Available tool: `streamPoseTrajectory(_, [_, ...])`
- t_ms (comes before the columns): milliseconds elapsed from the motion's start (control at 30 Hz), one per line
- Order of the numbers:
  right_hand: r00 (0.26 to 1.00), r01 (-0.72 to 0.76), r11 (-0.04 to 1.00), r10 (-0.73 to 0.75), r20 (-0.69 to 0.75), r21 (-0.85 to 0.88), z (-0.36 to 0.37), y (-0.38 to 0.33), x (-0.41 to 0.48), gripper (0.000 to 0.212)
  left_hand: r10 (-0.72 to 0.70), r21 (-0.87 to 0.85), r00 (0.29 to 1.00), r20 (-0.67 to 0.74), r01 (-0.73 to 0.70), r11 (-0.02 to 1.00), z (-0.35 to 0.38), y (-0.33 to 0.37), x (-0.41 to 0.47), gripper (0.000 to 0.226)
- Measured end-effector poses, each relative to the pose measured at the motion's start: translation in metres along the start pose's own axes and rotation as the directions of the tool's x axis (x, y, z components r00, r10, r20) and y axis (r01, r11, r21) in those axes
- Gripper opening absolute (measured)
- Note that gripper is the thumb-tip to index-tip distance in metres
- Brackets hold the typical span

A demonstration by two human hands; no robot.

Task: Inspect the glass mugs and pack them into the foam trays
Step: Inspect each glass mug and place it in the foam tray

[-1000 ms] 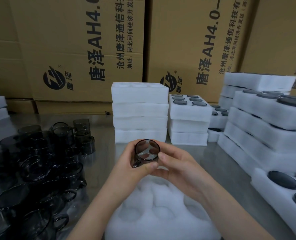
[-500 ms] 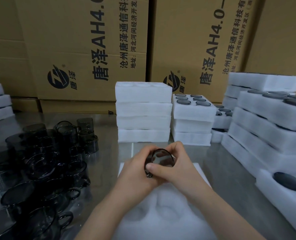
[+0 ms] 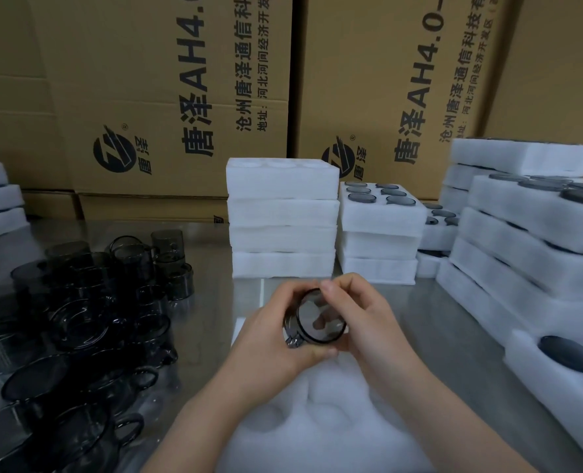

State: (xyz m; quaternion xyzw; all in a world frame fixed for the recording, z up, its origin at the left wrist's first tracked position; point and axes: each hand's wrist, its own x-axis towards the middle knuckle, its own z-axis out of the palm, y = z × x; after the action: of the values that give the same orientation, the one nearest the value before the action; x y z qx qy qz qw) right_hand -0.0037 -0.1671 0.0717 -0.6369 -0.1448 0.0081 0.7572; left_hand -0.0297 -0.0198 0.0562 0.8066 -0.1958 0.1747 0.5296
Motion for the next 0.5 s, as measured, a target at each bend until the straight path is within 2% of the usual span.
streamPoseTrajectory(100, [0.998, 0.007, 0.996, -0.012, 0.059, 0.090, -0.0014, -0.0016, 0.0014, 0.014, -0.010, -0.050, 0.999, -0.050, 0.007, 0.999, -0.0013, 0.0017, -0.0004, 0.069])
streamPoseTrajectory(200, [0.996, -0.013, 0.974, -0.007, 0.088, 0.226, -0.0040, -0.0036, 0.0035, 0.023, -0.012, -0.126, 0.996, -0.093, 0.000, 0.992, -0.0040, 0.0029, -0.0015, 0.067])
streamPoseTrajectory(267, [0.984, -0.088, 0.956, 0.039, 0.175, 0.280, -0.0052, -0.0051, 0.0044, 0.035, -0.015, -0.186, 0.994, -0.111, -0.006, 0.982, -0.0053, 0.0040, -0.0017, 0.064])
streamPoseTrajectory(367, [0.929, -0.204, 0.952, 0.115, 0.351, 0.228, -0.0043, -0.0057, 0.0034, 0.049, -0.026, -0.260, 0.993, -0.115, -0.005, 0.966, -0.0060, 0.0048, -0.0005, 0.057])
streamPoseTrajectory(500, [0.918, -0.132, 0.973, 0.049, 0.394, 0.187, -0.0058, -0.0036, 0.0020, 0.050, -0.032, -0.308, 0.986, -0.162, -0.020, 0.951, -0.0084, -0.0010, 0.0021, 0.059])
